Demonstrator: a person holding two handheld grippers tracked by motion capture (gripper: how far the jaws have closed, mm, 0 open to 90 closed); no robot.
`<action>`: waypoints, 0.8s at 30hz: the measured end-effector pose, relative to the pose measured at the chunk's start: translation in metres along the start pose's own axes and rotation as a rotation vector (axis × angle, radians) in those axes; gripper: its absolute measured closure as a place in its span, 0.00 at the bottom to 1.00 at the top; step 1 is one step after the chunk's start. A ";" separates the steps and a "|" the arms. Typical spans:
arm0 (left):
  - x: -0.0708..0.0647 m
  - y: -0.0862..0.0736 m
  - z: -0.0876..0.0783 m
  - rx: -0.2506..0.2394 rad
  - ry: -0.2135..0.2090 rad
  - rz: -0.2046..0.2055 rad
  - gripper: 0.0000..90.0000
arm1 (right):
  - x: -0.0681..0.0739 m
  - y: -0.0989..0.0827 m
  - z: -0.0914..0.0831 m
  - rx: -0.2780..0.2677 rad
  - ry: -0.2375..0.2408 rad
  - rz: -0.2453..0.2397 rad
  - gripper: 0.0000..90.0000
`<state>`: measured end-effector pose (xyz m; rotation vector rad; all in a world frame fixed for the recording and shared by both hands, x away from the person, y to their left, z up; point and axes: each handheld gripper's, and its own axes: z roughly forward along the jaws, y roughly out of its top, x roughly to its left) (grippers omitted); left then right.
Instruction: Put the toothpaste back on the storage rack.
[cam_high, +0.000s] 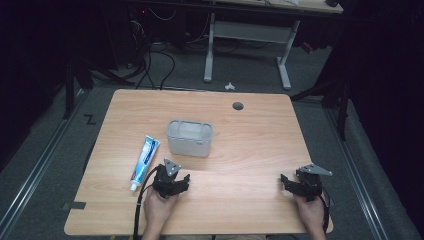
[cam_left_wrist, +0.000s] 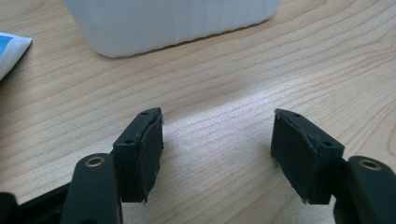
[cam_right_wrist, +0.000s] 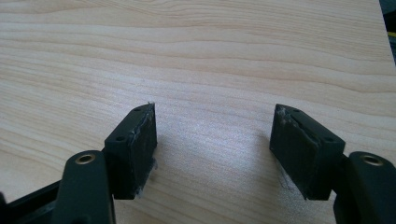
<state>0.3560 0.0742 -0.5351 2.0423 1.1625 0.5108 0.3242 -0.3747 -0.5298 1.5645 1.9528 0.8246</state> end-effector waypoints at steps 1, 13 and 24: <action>0.000 0.000 0.000 0.000 0.000 0.000 0.39 | 0.000 0.000 0.000 0.000 0.000 0.000 0.35; -0.001 0.000 0.000 0.003 0.000 -0.002 0.38 | 0.000 0.000 0.000 0.000 0.001 0.001 0.35; -0.002 0.001 0.000 0.007 0.008 -0.016 0.37 | 0.000 0.000 0.000 0.000 -0.001 0.002 0.36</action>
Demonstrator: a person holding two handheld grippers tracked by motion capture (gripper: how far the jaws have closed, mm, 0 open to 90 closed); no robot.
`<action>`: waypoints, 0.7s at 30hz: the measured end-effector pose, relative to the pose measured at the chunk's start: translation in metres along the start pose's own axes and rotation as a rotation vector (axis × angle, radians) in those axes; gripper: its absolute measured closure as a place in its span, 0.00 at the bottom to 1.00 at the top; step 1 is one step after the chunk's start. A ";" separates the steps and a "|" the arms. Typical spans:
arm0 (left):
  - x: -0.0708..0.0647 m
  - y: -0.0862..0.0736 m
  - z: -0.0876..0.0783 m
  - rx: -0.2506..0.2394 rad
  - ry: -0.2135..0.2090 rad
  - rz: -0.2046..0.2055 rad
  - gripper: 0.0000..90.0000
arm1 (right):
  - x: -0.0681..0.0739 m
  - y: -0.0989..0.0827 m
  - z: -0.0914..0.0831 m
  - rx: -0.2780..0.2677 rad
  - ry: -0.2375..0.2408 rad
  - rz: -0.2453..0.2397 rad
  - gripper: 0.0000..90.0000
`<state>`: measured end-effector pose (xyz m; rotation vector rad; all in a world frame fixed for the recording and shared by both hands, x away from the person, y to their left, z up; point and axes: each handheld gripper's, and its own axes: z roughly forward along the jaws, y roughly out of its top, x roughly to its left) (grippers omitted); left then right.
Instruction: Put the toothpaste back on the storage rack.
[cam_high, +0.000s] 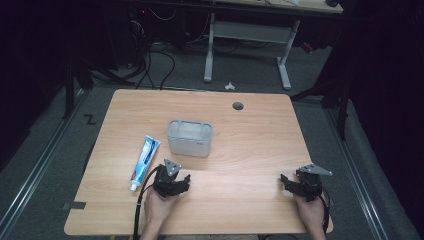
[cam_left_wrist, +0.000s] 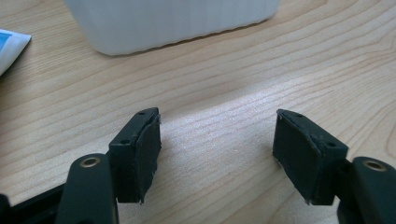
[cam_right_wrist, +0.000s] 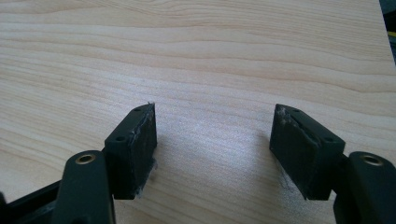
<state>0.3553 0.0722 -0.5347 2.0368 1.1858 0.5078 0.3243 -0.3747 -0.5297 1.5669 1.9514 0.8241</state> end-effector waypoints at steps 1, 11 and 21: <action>0.000 0.001 0.000 0.004 0.004 -0.007 0.39 | 0.000 0.000 0.000 0.000 0.001 0.000 0.35; 0.000 0.001 -0.002 0.006 -0.022 -0.021 0.38 | 0.000 0.000 0.000 0.000 0.001 0.001 0.35; 0.001 0.001 -0.011 0.003 -0.037 -0.007 0.41 | 0.000 0.000 0.000 0.000 0.003 0.002 0.35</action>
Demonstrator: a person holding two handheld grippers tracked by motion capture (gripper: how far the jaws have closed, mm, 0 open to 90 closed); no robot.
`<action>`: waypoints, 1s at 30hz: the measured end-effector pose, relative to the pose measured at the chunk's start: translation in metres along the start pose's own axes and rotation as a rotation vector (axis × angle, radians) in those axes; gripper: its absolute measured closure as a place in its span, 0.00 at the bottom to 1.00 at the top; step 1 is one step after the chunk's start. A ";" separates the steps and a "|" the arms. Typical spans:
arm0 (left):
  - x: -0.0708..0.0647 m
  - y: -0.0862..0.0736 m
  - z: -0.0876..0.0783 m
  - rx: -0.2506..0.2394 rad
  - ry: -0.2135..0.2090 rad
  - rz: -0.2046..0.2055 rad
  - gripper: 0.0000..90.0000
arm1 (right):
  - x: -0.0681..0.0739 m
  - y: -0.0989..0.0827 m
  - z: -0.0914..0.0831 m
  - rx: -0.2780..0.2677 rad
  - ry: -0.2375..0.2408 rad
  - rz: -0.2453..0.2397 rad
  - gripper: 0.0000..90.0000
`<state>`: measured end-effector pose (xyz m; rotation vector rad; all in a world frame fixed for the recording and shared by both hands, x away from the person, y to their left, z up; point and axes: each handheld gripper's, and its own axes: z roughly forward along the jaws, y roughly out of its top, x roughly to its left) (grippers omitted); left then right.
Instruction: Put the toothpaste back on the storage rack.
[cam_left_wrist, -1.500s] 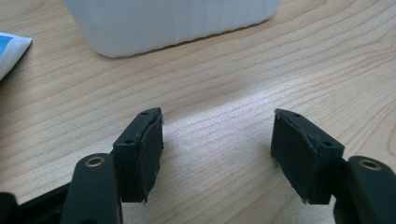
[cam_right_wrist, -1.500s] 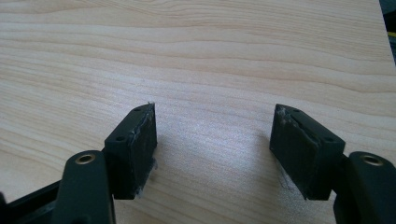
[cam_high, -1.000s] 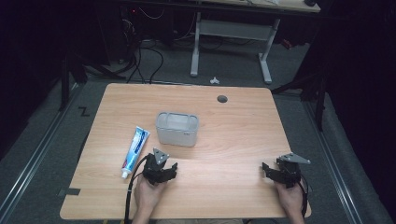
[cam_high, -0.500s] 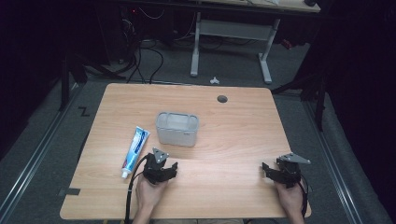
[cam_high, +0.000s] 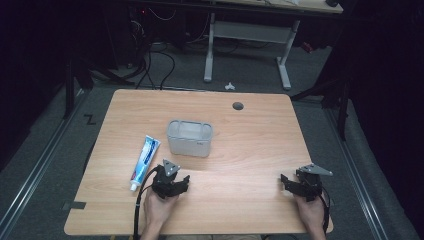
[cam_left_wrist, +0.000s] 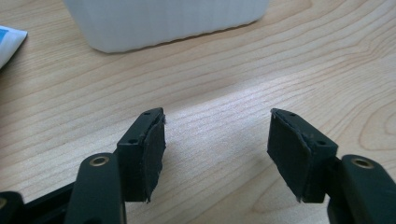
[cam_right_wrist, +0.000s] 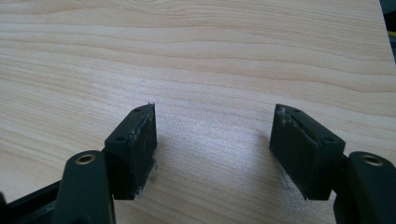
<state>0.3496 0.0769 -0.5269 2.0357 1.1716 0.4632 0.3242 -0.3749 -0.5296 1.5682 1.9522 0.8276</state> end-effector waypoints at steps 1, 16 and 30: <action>0.000 0.000 -0.001 -0.005 0.002 -0.001 0.42 | 0.000 0.000 0.000 -0.001 0.000 -0.002 0.35; 0.003 -0.004 -0.013 -0.017 -0.029 -0.004 0.45 | 0.000 0.000 0.000 0.000 -0.001 -0.002 0.35; 0.007 -0.011 -0.027 -0.056 -0.035 -0.026 0.42 | 0.000 0.000 0.000 0.000 -0.002 -0.001 0.35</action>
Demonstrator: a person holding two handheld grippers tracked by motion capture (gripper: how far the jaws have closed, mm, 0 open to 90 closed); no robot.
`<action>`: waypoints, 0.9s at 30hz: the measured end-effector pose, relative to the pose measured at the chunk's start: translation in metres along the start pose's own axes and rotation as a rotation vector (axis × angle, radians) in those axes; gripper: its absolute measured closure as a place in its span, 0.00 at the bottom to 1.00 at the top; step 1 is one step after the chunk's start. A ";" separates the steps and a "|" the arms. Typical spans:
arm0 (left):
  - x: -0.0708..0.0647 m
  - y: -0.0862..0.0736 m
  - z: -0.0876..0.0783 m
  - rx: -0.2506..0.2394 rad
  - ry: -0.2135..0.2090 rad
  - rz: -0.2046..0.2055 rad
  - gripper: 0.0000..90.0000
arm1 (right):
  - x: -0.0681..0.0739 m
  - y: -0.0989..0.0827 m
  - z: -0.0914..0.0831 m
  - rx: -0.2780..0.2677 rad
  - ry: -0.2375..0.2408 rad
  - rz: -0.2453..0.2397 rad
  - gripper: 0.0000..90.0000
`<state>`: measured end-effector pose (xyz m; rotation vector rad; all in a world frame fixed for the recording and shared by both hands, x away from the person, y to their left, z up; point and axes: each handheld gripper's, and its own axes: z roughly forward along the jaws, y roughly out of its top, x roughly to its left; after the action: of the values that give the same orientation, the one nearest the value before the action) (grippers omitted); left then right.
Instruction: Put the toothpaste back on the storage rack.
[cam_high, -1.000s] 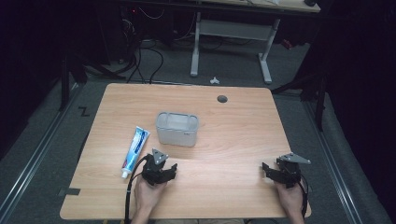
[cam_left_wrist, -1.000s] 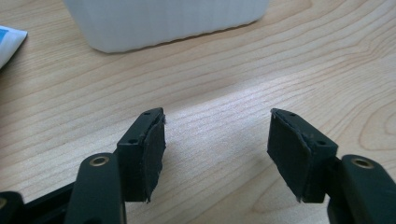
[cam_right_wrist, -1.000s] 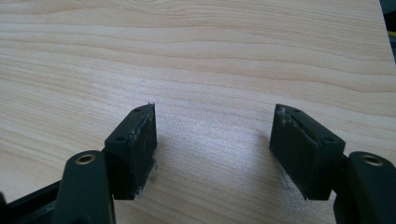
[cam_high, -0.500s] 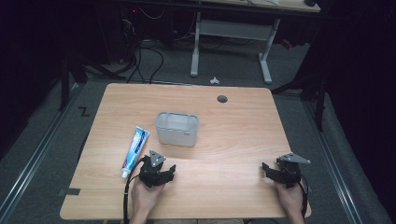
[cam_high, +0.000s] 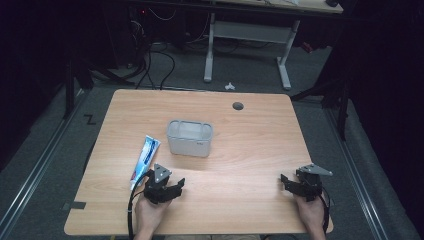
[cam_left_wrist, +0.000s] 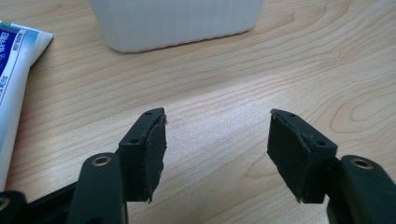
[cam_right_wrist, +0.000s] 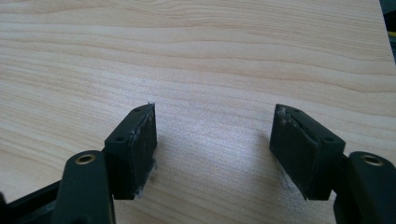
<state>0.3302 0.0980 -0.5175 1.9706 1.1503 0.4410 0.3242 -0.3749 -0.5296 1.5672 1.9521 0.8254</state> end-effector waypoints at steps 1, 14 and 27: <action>0.001 0.000 -0.001 0.000 0.003 0.004 0.42 | 0.000 0.000 0.000 0.000 0.001 0.000 0.35; 0.009 -0.005 -0.016 0.042 -0.007 0.025 0.40 | 0.000 0.000 0.000 0.000 -0.001 -0.003 0.35; 0.019 -0.008 -0.035 0.001 0.009 0.009 0.34 | 0.000 0.000 0.000 0.000 -0.001 -0.003 0.35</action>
<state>0.3134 0.1322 -0.5042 1.9769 1.1482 0.4547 0.3242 -0.3746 -0.5297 1.5640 1.9531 0.8237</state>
